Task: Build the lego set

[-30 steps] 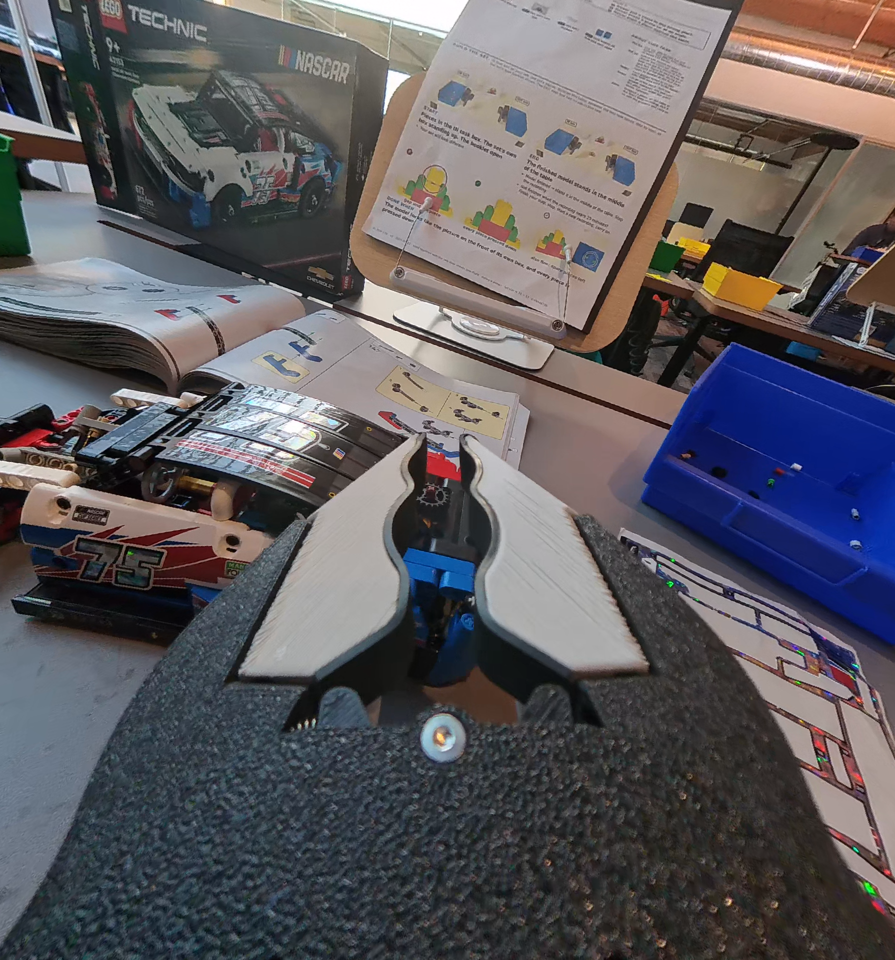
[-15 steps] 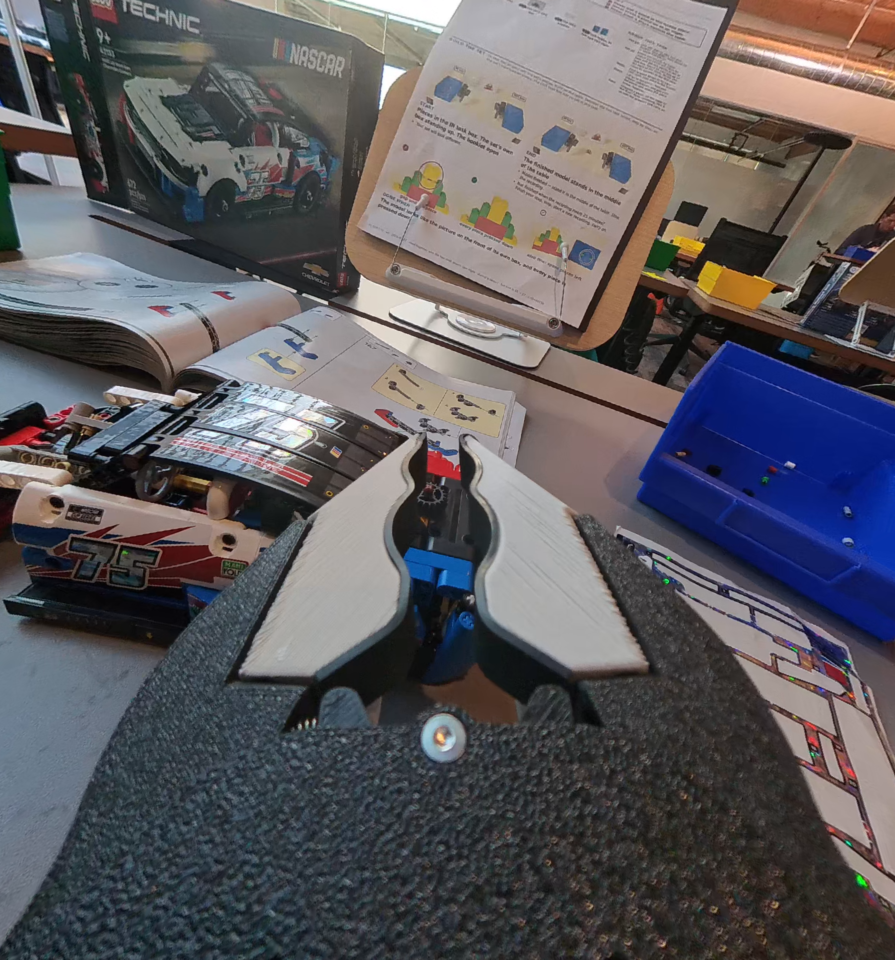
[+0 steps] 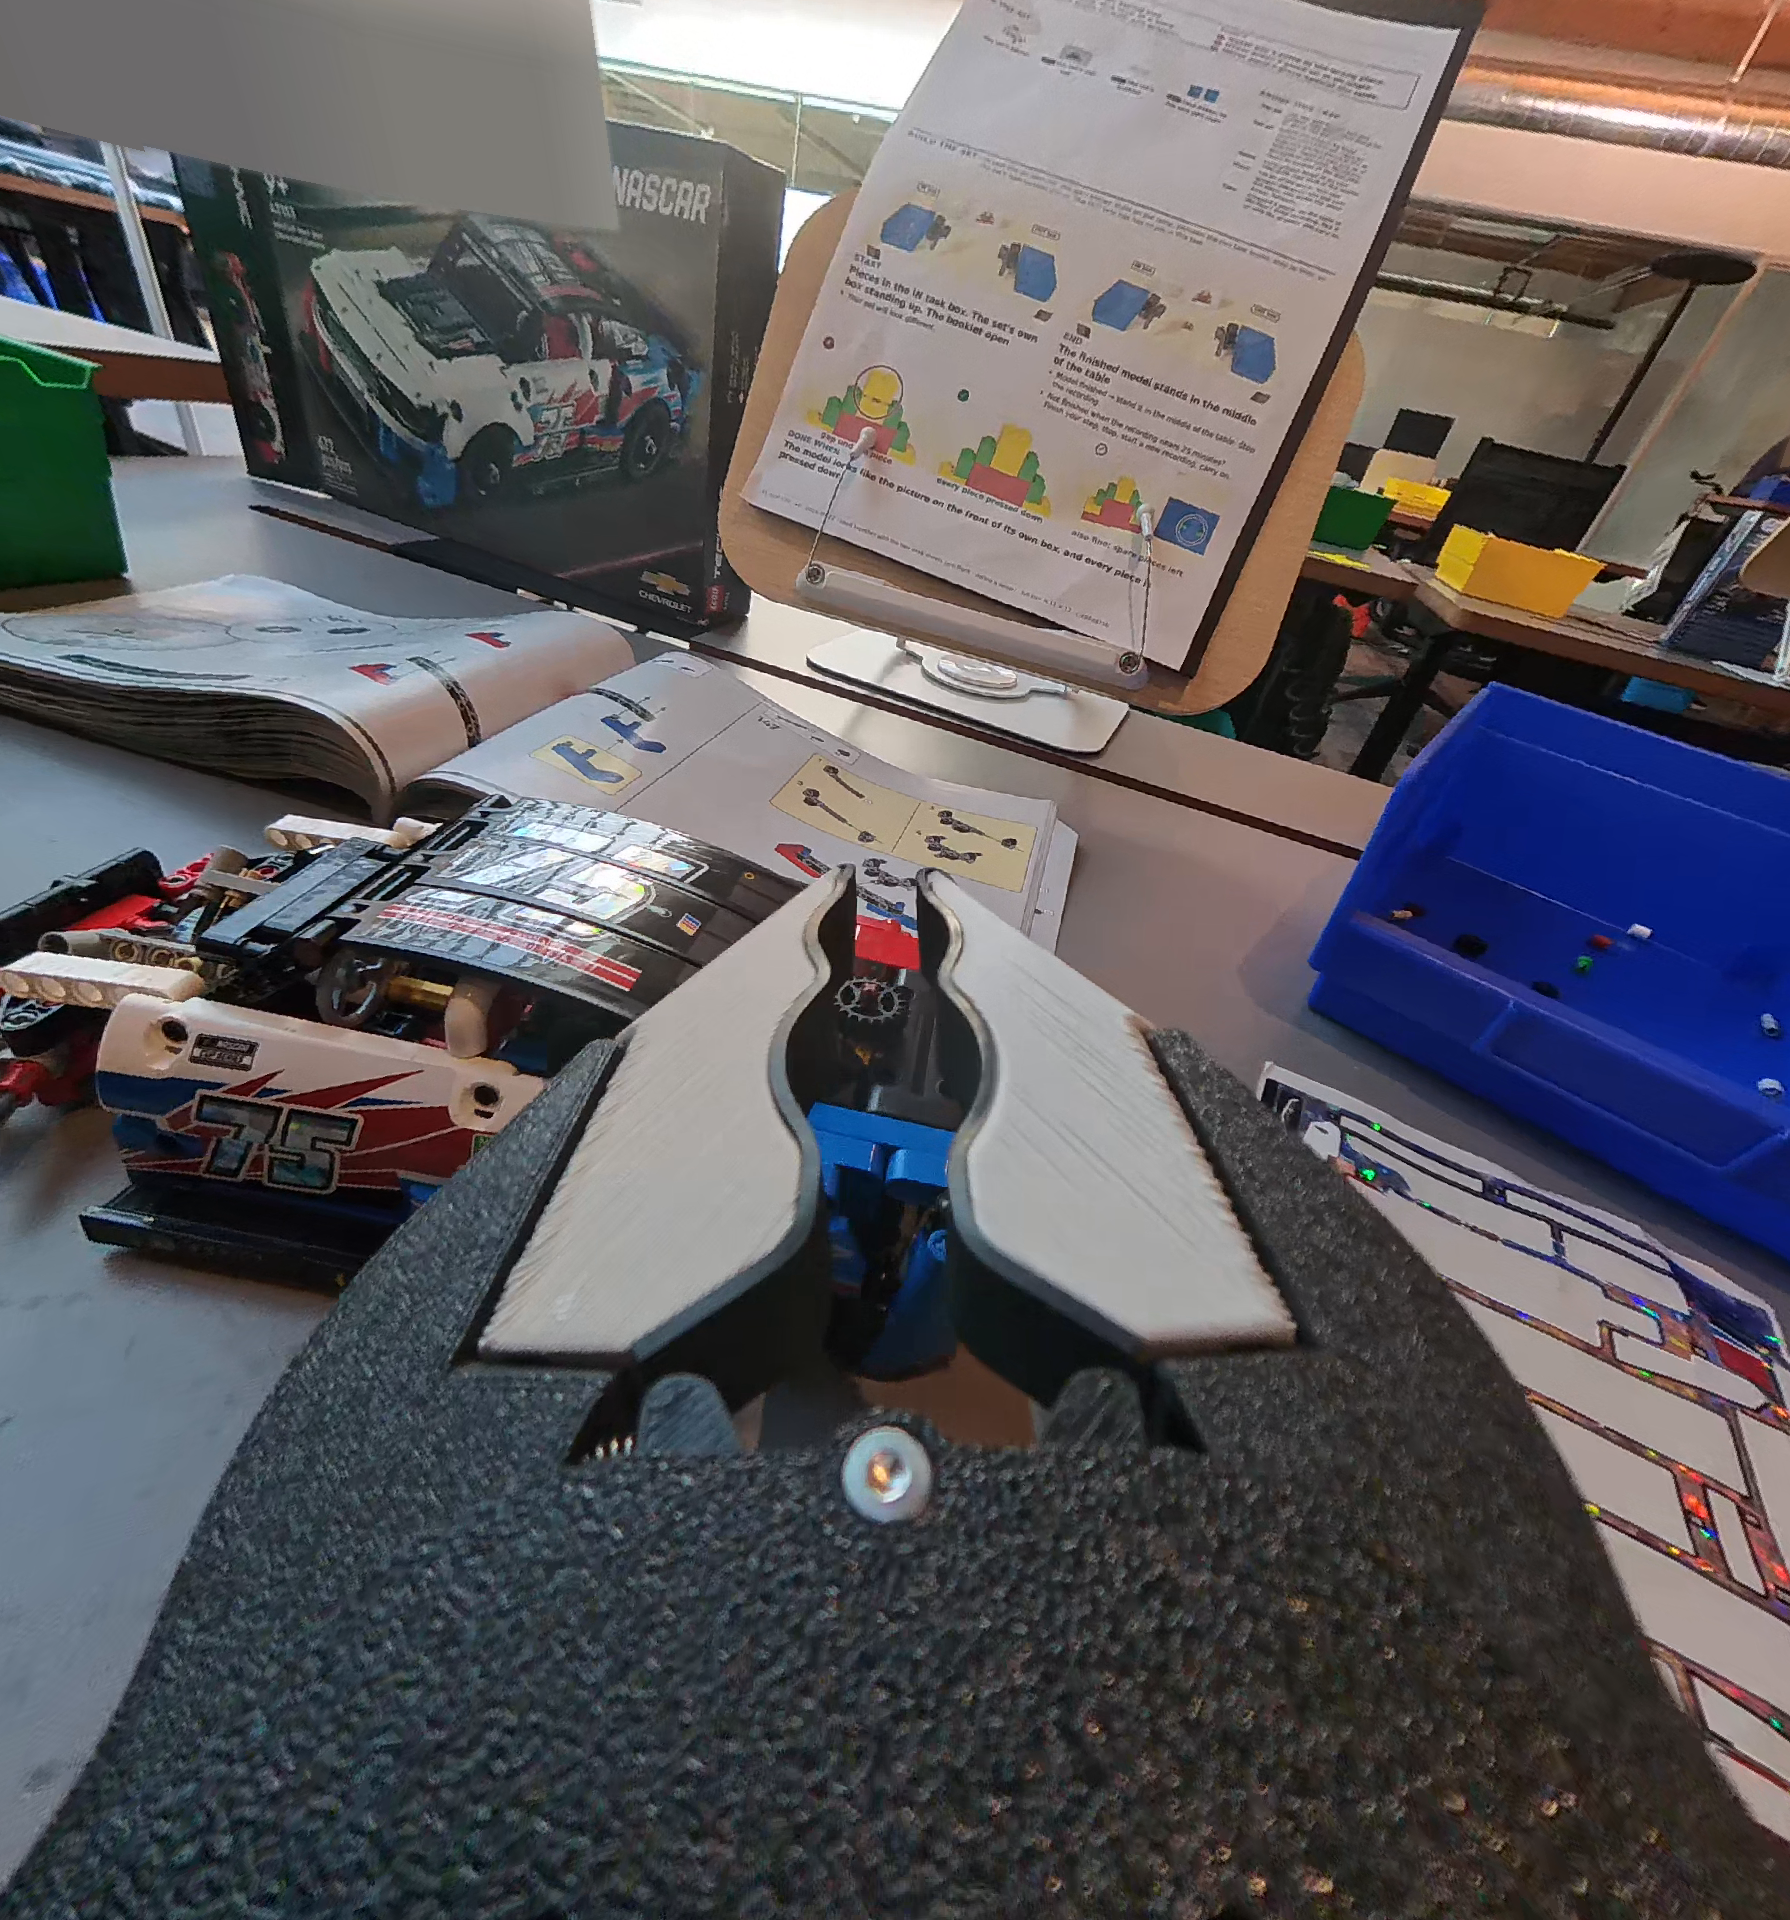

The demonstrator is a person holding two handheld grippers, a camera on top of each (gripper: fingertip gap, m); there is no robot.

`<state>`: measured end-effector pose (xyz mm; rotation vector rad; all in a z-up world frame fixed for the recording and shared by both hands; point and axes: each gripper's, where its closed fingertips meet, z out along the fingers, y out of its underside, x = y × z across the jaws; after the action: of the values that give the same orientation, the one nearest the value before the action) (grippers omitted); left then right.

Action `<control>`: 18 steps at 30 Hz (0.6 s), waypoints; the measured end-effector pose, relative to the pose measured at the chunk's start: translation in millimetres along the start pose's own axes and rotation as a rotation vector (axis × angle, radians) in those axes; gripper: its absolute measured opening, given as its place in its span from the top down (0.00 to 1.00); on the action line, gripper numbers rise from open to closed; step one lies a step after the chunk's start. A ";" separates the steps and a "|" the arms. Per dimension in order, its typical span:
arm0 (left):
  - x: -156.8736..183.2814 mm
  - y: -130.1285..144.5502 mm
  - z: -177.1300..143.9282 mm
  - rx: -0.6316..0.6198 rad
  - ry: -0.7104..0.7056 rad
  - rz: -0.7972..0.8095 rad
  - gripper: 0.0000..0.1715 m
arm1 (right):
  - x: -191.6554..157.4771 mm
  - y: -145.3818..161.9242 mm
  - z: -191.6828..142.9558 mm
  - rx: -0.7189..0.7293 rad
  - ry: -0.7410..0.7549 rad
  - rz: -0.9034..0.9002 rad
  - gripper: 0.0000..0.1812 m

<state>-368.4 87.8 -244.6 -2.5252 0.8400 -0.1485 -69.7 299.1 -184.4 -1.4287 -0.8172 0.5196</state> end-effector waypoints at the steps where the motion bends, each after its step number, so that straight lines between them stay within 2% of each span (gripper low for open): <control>1: -4.1 -10.5 -3.2 0.048 -0.011 0.003 0.83 | 0.6 -0.3 -0.2 0.003 0.000 0.006 0.94; 5: -16.0 -59.6 -17.4 0.282 -0.037 0.049 0.75 | -2.6 1.5 1.2 -0.012 -0.028 0.021 0.94; 8: -13.1 -87.6 -25.9 0.439 -0.036 0.112 0.74 | -5.0 2.5 2.1 -0.019 -0.039 0.011 0.94; 10: -1.7 -92.4 -25.5 0.479 0.011 0.156 0.76 | -6.3 2.6 2.6 -0.020 -0.046 0.005 0.93; 14: 57.0 -78.3 -23.2 0.443 0.323 0.240 0.78 | -8.8 2.5 2.8 -0.020 -0.049 -0.020 0.89; 18: 83.5 -80.4 -29.4 0.547 0.371 0.250 0.78 | -14.0 4.2 3.8 -0.034 -0.045 -0.072 0.83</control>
<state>-265.0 83.1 -184.8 -1.8891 1.0747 -0.6802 -80.8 291.5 -191.3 -1.4178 -0.9140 0.4866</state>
